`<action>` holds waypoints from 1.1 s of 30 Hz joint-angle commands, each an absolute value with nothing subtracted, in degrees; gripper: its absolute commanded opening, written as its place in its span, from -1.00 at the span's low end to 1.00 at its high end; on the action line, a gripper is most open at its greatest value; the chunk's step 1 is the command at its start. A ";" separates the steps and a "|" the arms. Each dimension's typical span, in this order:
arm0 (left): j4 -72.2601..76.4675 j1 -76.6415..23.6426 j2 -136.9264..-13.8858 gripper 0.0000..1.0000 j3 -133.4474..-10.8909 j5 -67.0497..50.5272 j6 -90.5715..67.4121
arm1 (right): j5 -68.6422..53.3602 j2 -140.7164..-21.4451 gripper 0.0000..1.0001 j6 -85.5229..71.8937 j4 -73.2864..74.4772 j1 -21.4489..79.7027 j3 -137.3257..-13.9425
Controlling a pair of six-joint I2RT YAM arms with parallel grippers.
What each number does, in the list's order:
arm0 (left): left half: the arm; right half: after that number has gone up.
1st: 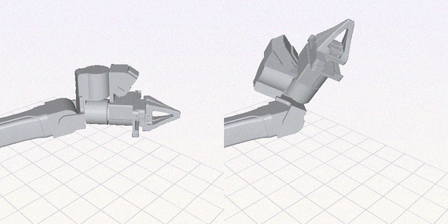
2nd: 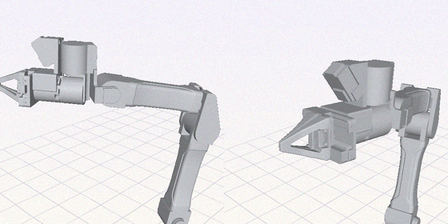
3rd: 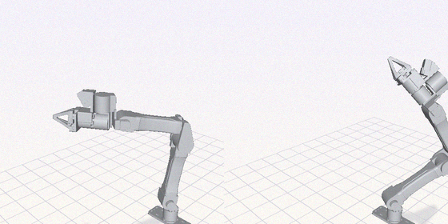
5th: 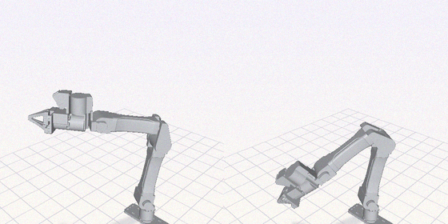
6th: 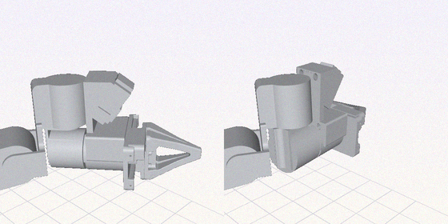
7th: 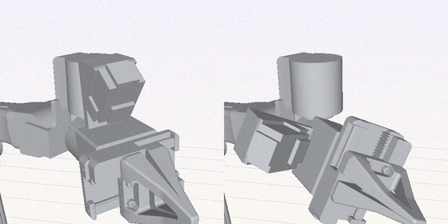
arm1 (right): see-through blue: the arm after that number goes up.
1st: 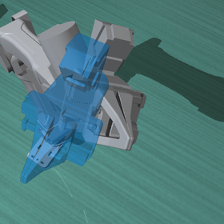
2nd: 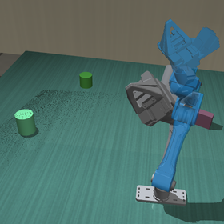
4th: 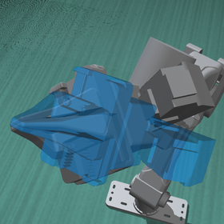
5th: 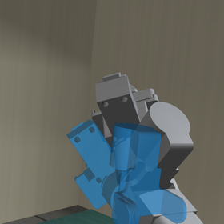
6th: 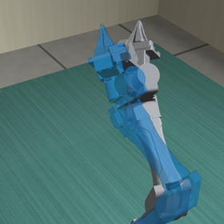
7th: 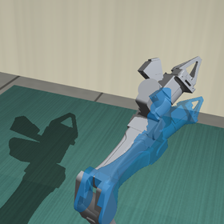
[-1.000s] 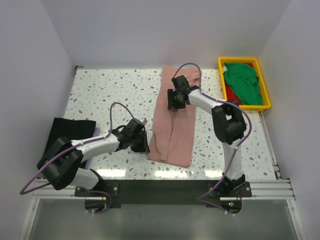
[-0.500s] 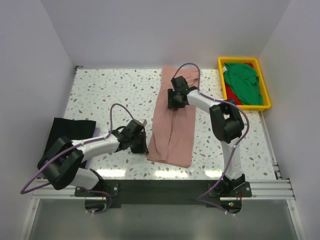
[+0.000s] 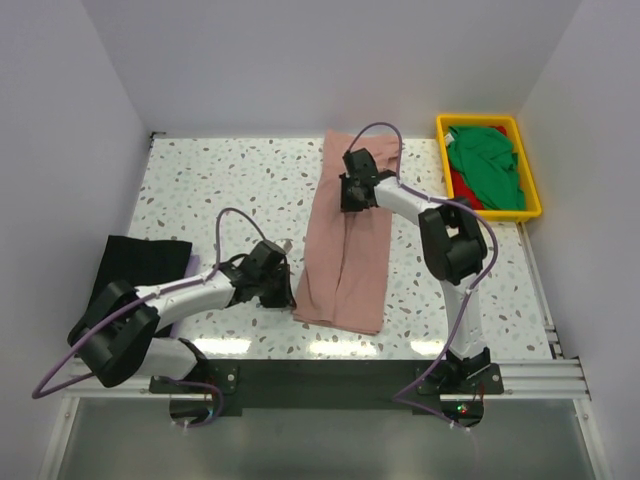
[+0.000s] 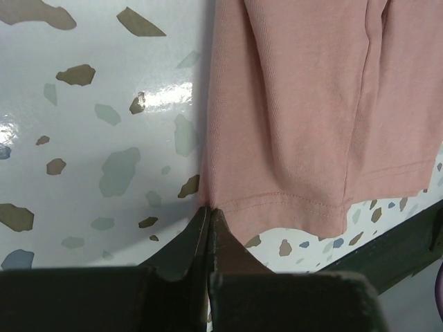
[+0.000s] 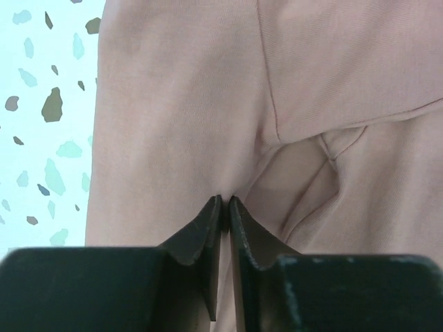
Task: Fold and stack the t-shirts
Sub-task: Fold the tshirt
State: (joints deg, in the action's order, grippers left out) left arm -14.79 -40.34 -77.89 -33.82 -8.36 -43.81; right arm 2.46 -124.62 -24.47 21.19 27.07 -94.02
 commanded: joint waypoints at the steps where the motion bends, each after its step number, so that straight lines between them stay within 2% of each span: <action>1: -15.21 -40.69 -75.50 -1.00 -32.70 -8.97 -43.86 | 3.43 -125.24 -0.81 -24.96 19.25 26.28 -96.42; 5: -14.86 -40.69 -74.10 -1.00 -31.56 -9.23 -44.56 | 3.43 -125.33 -0.95 -25.05 19.60 25.49 -96.68; 19: -15.21 -40.69 -71.63 -1.00 -29.18 -9.49 -46.23 | 1.32 -125.34 -0.95 -24.96 19.16 24.43 -96.25; 22: -14.77 -40.69 -71.89 -1.00 -29.18 -9.67 -46.41 | 0.09 -124.46 -0.81 -24.87 19.16 24.52 -95.45; 23: -14.94 -40.69 -71.98 -1.00 -29.53 -9.84 -46.15 | 0.17 -123.50 -0.59 -24.79 19.68 24.43 -95.28; 25: -14.94 -40.69 -72.16 -1.00 -30.14 -10.02 -45.79 | -0.87 -122.00 -0.37 -24.79 19.78 24.52 -93.88; 26: -15.72 -40.69 -72.16 -0.93 -30.84 -9.76 -45.36 | -1.23 -119.99 -0.17 -24.79 19.86 24.52 -93.35; 27: -16.17 -40.69 -72.07 -0.82 -31.28 -9.67 -45.09 | -1.32 -118.93 -0.10 -24.79 20.12 24.52 -92.90; 29: -17.83 -40.61 -71.72 -0.50 -32.95 -8.62 -43.87 | -1.06 -116.64 -0.02 -24.87 22.05 24.52 -91.50; 33: -21.26 -40.52 -70.67 -0.28 -36.29 -6.33 -42.02 | 0.96 -107.26 -0.02 -26.10 23.73 24.43 -85.09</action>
State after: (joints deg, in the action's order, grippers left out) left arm -18.83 -40.32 -72.71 -31.92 -8.19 -44.21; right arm 0.03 -117.49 -24.97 22.48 24.86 -87.57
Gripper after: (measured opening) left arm 0.344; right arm 0.489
